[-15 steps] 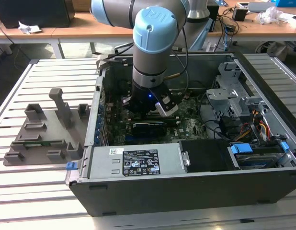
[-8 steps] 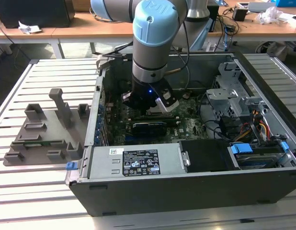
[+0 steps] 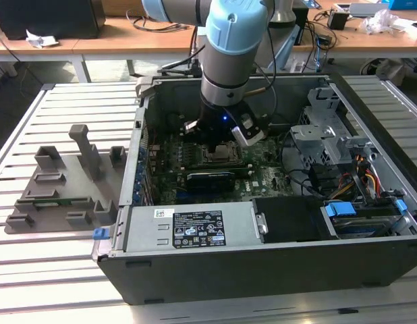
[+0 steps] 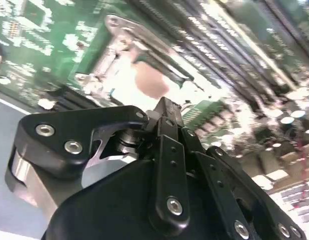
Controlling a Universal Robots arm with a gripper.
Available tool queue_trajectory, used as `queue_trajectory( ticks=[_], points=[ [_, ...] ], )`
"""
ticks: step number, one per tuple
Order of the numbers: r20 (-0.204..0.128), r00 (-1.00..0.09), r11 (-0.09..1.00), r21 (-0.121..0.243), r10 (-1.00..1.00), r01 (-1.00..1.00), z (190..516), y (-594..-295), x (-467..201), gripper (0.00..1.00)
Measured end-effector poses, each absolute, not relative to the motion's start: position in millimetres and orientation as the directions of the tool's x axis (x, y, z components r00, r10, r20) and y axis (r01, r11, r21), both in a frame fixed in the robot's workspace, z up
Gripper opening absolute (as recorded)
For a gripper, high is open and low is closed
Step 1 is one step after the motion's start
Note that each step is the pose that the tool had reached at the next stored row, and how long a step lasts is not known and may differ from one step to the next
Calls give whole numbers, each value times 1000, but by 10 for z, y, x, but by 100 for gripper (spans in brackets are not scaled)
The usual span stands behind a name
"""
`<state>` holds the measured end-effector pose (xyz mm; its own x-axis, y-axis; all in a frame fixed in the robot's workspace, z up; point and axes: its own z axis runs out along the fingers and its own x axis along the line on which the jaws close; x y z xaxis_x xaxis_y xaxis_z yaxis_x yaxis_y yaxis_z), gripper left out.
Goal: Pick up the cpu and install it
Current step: 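Install the second cpu locking lever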
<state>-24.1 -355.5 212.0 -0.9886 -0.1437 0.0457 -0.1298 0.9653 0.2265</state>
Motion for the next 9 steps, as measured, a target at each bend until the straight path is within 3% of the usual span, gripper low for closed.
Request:
queue_trajectory(
  ticks=[6, 9],
  points=[
    [58, -988, 969, 212, -143, -128, 2114, -3402, 117, 11],
    [66, -988, 978, 164, -140, -128, 2119, -3326, 148, 11]
  ],
)
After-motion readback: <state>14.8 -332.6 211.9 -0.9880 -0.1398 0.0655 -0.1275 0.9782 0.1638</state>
